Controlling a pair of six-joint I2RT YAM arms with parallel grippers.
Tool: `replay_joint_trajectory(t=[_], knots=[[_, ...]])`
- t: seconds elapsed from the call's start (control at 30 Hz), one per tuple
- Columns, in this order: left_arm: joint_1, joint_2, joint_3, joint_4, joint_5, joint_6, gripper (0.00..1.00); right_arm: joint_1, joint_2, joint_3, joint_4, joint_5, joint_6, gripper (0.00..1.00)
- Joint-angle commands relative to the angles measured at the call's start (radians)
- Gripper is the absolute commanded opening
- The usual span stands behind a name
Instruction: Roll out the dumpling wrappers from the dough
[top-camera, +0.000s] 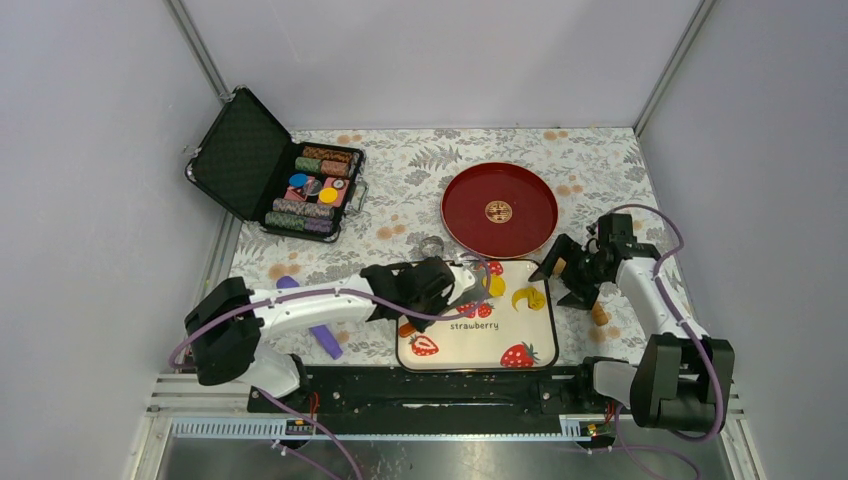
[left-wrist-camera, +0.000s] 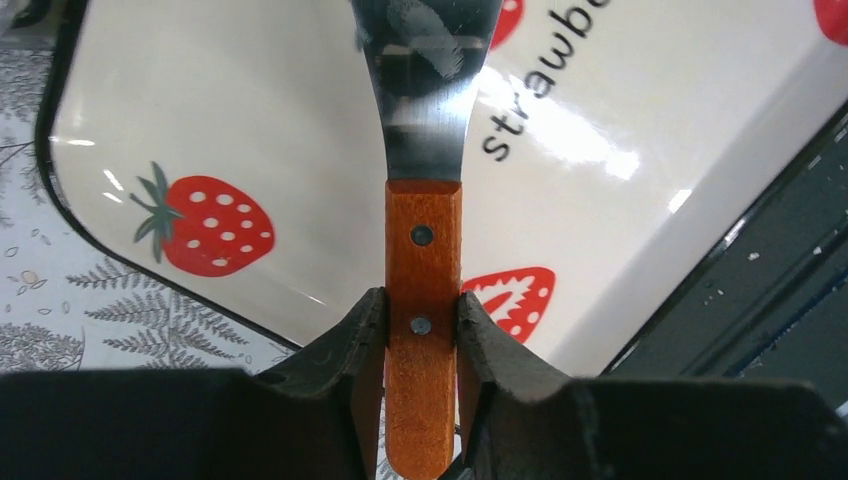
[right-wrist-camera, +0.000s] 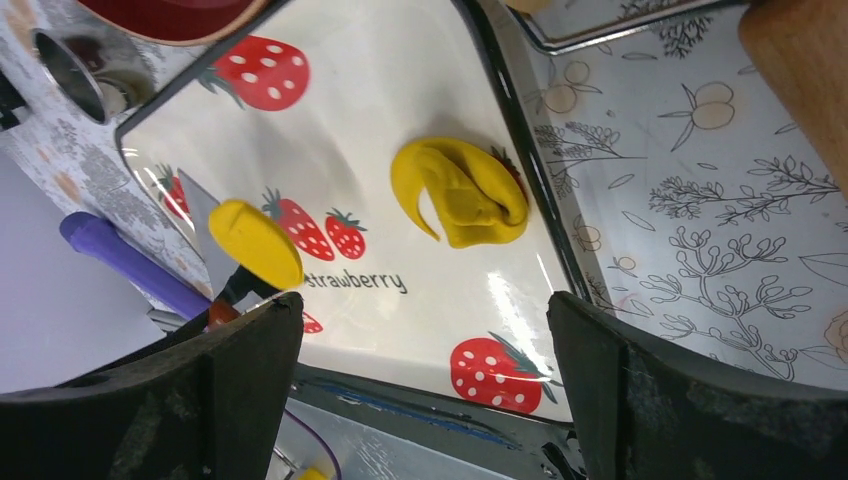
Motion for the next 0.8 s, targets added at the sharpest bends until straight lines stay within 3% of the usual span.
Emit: replay_joint_trajectory(t=[0.0, 0.23, 0.57, 0.77], knots=[[0.054, -0.007, 0.071, 0.046, -0.015, -0.002, 0.00, -0.001, -0.036, 0.082, -0.047, -0.015, -0.021, 0.99], [0.147, 0.073, 0.197, 0.019, -0.017, 0.036, 0.00, 0.009, 0.016, 0.185, -0.058, -0.064, -0.027, 0.93], [0.246, 0.295, 0.473, 0.003, -0.013, 0.072, 0.00, 0.162, 0.248, 0.433, -0.006, -0.072, 0.037, 0.83], [0.285, 0.435, 0.619, 0.003, 0.003, 0.072, 0.00, 0.213, 0.435, 0.594, 0.062, -0.100, 0.095, 0.69]])
